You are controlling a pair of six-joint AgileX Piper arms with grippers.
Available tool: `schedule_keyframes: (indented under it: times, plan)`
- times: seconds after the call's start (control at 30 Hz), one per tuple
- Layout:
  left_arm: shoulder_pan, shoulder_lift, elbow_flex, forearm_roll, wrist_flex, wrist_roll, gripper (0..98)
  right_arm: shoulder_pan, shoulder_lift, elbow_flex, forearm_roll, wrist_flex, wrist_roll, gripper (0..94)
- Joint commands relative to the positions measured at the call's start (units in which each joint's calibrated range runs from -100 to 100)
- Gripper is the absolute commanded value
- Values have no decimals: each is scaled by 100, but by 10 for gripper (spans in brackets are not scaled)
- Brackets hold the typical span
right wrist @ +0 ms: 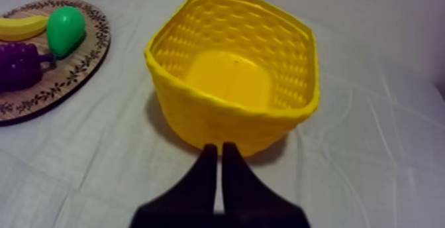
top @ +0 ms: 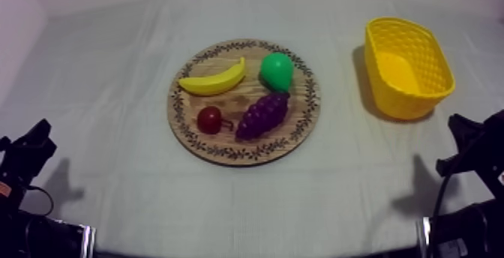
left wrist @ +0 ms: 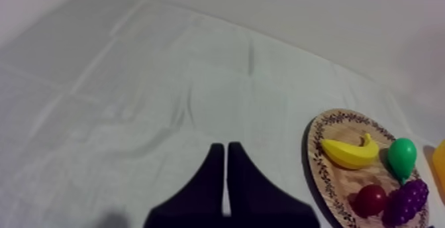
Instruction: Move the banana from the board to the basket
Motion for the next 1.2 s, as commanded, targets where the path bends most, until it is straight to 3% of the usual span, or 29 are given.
schedule_keyframes:
  times: [0.0,0.13,0.3,0.5,0.97,1.17]
  plan:
    - [-1,-3,3,-1,-2,-1,1,12,-2,2,-7,-1,94,3]
    - [-1,-3,3,-1,-2,-1,1,23,-2,-54,-31,92,300,3]
    - [-1,-3,3,-1,-2,-1,1,-55,130,-751,-41,543,142,9]
    - [-1,-3,3,-1,-2,-1,1,-199,758,-2114,-325,957,103,7]
    - [-1,-3,3,-1,-2,-1,1,-754,3523,-6096,-535,2149,271,7]
    - [-1,-3,3,-1,-2,-1,1,-814,4901,-7590,-817,2668,578,7]
